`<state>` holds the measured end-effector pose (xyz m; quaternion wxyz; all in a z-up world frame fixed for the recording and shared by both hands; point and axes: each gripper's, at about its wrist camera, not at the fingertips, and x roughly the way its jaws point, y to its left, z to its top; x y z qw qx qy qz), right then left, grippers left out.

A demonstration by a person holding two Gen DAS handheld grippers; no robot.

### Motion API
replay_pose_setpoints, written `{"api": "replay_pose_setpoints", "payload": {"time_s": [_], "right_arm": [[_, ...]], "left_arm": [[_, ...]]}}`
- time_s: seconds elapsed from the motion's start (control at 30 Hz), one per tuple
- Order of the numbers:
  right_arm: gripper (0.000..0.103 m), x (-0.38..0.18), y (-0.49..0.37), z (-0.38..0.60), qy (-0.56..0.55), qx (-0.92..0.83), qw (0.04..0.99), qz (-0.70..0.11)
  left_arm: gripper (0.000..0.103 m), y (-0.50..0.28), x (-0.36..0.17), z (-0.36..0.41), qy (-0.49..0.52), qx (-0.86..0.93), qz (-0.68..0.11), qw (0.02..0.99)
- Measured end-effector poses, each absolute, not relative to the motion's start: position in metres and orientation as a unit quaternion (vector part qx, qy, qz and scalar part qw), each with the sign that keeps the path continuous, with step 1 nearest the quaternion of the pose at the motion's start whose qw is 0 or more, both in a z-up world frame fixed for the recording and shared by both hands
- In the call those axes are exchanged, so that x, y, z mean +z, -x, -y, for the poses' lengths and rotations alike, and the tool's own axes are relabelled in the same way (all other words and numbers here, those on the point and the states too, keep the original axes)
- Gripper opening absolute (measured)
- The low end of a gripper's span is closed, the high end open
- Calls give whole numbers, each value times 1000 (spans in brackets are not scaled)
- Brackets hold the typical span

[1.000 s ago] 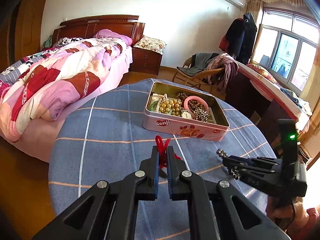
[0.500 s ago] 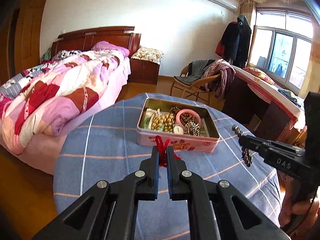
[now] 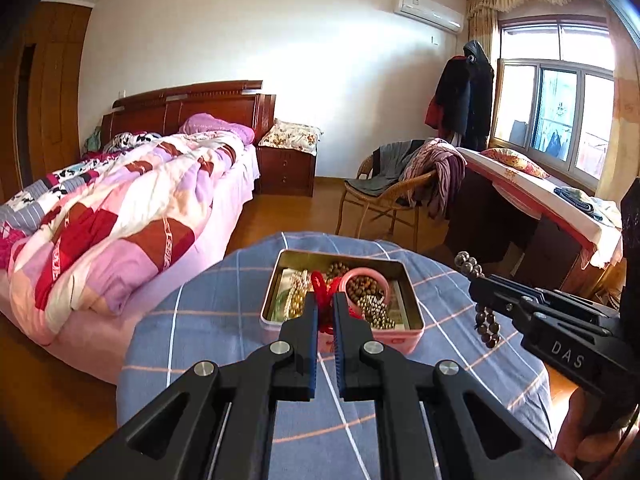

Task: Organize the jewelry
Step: 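Grasp the red tassel with the left tool while the right tool grasps the brown bead bracelet, then lower the tassel and bead bracelet into the pink tin and open both tools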

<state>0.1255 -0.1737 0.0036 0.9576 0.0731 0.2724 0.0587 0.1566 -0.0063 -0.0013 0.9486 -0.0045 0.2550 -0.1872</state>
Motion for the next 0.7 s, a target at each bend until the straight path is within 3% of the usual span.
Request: {"api": "replay_pose_setpoints", "payload": {"time_s": [0.7], "right_arm": [[19, -4, -166, 178, -53, 8, 965, -258]], "left_arm": [[6, -205, -18, 31, 2, -158, -282, 946]]}}
